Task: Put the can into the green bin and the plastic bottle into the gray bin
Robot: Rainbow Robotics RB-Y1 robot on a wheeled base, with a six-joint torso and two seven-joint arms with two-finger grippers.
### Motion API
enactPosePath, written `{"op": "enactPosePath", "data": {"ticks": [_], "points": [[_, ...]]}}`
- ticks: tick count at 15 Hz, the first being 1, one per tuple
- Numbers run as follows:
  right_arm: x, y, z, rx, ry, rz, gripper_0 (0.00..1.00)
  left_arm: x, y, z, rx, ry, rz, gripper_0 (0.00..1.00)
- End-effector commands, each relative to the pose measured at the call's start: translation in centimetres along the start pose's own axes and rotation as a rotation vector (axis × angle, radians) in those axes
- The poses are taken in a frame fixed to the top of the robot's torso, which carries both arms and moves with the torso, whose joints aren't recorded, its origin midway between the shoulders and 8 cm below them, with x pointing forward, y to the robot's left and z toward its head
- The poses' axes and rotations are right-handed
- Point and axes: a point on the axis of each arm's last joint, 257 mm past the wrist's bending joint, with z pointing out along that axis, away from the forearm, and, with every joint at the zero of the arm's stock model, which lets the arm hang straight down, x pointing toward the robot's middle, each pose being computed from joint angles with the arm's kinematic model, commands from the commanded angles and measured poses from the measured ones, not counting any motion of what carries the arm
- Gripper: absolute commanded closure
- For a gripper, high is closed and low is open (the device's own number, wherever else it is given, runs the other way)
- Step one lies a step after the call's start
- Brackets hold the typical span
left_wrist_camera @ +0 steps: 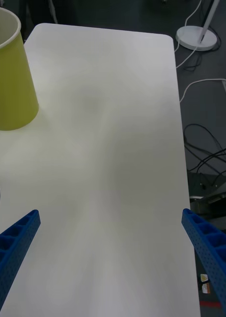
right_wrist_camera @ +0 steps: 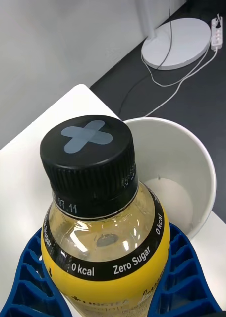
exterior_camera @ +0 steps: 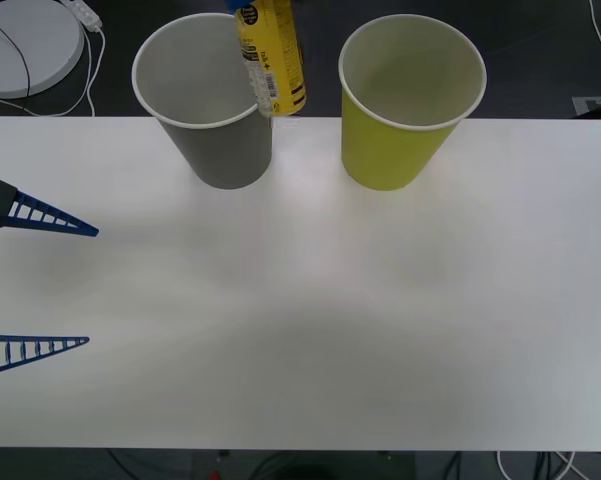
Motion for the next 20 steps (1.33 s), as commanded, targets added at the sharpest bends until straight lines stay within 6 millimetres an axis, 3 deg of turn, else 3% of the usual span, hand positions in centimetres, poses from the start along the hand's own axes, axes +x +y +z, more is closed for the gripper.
{"op": "enactPosePath", "data": {"ticks": [1, 4, 9, 20], "points": [[-0.7, -0.5, 1.2, 0.029, 0.026, -0.007, 1.00, 0.0, 0.0, 0.0, 0.000, 0.000, 0.000, 0.00], [-1.2, -0.9, 2.2, 0.052, 0.052, -0.002, 1.00, 0.0, 0.0, 0.0, 0.000, 0.000, 0.000, 0.00], [-0.7, -1.4, 2.2, 0.091, 0.172, -0.006, 1.00, 0.0, 0.0, 0.0, 0.000, 0.000, 0.000, 0.00], [-1.0, 0.2, 3.6, 0.218, 0.339, 0.062, 1.00, 0.0, 0.0, 0.0, 0.000, 0.000, 0.000, 0.00]]}}
